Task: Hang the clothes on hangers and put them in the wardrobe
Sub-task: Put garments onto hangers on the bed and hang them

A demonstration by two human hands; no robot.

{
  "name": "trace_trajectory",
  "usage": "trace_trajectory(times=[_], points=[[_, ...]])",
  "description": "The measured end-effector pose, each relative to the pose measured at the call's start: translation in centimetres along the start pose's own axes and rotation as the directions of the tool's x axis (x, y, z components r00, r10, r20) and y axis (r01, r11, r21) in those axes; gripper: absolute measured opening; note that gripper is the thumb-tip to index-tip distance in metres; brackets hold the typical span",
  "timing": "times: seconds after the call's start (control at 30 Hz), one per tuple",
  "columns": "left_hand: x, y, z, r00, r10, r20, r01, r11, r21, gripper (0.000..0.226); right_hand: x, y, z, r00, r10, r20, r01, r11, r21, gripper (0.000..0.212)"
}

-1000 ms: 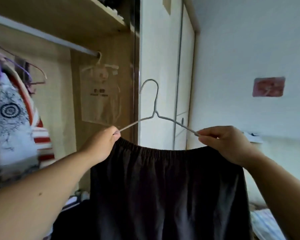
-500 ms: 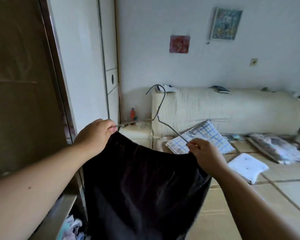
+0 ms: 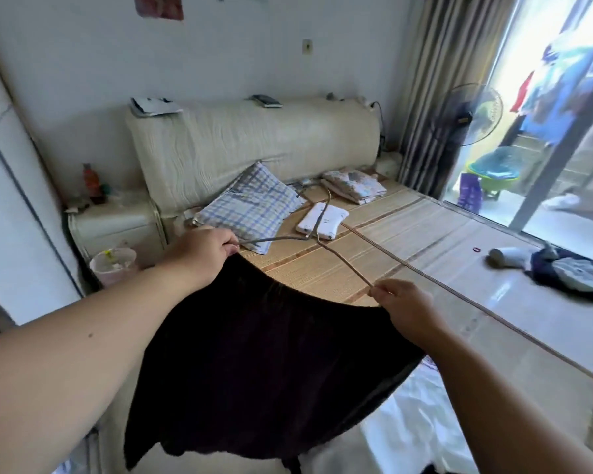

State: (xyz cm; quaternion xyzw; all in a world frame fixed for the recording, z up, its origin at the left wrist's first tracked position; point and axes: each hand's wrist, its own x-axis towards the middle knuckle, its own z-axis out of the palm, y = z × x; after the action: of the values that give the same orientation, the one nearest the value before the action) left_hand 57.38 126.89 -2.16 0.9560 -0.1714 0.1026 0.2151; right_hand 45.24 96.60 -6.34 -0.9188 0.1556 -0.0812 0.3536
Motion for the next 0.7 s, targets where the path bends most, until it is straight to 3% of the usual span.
trace_trajectory(times=[0.2,0.4,0.7], points=[[2.0,11.3,8.5,0.966,0.192,0.171,-0.181,0.981,-0.076,0.017,-3.5,10.0,-8.7,0.964,0.219,-0.149,-0.223,0.975,-0.009,0.013],[3.9,19.3,18.0,0.936,0.201,0.289,-0.168,0.977,-0.135,0.012,-2.0,20.0,-12.3,0.917,0.337,-0.215,-0.339,0.940,0.028,0.014],[6.8,24.5,34.5,0.842,0.013,0.540,-0.043,0.998,0.044,0.016,5.3,36.3,-7.8,0.842,0.540,0.005,-0.538,0.840,-0.062,0.019]])
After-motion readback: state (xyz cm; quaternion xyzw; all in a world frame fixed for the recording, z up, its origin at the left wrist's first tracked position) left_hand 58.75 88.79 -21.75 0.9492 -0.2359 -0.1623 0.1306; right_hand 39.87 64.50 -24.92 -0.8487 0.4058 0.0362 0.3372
